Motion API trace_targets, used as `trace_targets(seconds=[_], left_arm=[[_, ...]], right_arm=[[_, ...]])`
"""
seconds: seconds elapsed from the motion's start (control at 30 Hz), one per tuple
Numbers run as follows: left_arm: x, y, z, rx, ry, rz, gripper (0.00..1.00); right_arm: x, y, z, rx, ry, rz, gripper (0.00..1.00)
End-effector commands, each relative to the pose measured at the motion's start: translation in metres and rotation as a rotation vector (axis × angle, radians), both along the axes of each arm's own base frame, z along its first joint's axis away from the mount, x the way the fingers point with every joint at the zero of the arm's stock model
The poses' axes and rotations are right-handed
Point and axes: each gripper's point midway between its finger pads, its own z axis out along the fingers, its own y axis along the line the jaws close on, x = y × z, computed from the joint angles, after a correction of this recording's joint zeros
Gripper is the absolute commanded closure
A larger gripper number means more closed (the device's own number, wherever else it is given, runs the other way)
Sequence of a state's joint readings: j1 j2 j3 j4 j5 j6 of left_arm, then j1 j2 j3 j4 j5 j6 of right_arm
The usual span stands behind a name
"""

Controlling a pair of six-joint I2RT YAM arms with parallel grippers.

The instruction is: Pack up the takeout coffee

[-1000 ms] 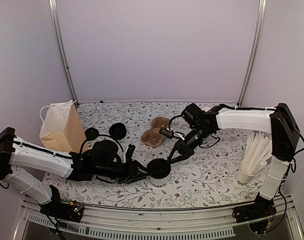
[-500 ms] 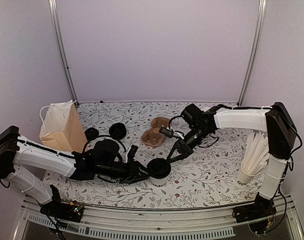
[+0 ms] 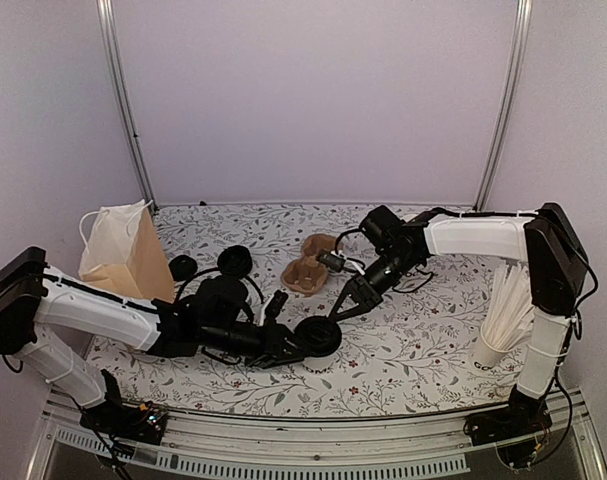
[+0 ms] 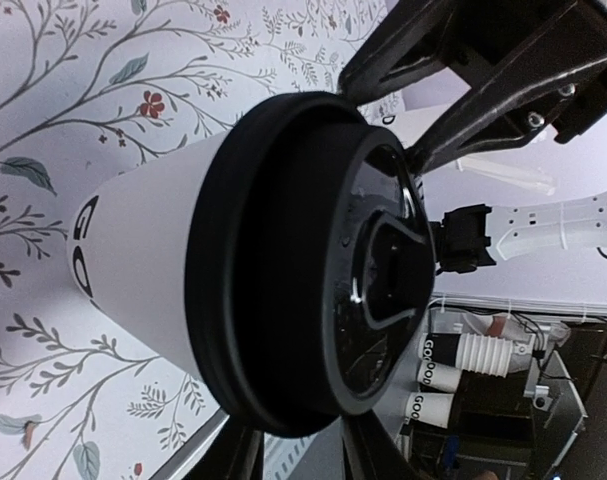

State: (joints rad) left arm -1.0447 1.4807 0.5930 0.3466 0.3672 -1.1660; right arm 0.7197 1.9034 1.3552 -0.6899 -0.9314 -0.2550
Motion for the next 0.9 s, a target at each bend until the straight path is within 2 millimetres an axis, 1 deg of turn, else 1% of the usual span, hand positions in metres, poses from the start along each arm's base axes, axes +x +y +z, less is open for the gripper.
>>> trace_targets(seconds=[0.0, 0.1, 0.23, 0.3, 0.37, 0.47, 0.63, 0.73, 0.87], left_arm=[[0.024, 0.035, -0.037, 0.284, -0.104, 0.101, 0.65], [0.029, 0.025, -0.009, 0.249, -0.179, 0.093, 0.59], [0.03, 0.016, 0.019, 0.217, -0.255, 0.103, 0.54], [0.029, 0.01, 0.027, 0.203, -0.268, 0.096, 0.52], [0.025, 0.01, 0.025, 0.227, -0.261, 0.083, 0.5], [0.024, 0.008, 0.028, 0.236, -0.265, 0.077, 0.47], [0.029, 0.013, 0.036, 0.251, -0.297, 0.106, 0.43], [0.039, 0.02, 0.038, 0.274, -0.331, 0.141, 0.39], [0.056, 0.025, 0.04, 0.288, -0.351, 0.166, 0.37]], right_arm=[[-0.002, -0.01, -0.039, -0.19, -0.099, 0.005, 0.7], [0.005, -0.005, -0.019, -0.147, -0.143, 0.004, 0.68], [0.011, -0.004, -0.009, -0.139, -0.182, -0.004, 0.67], [0.012, -0.003, -0.004, -0.128, -0.197, -0.003, 0.66], [0.014, -0.002, 0.001, -0.12, -0.211, -0.005, 0.65], [0.016, 0.0, 0.008, -0.106, -0.228, -0.003, 0.64], [0.016, 0.001, 0.016, -0.088, -0.248, 0.001, 0.64], [0.017, 0.0, 0.02, -0.083, -0.266, 0.002, 0.64], [0.017, -0.005, 0.024, -0.089, -0.302, -0.002, 0.61]])
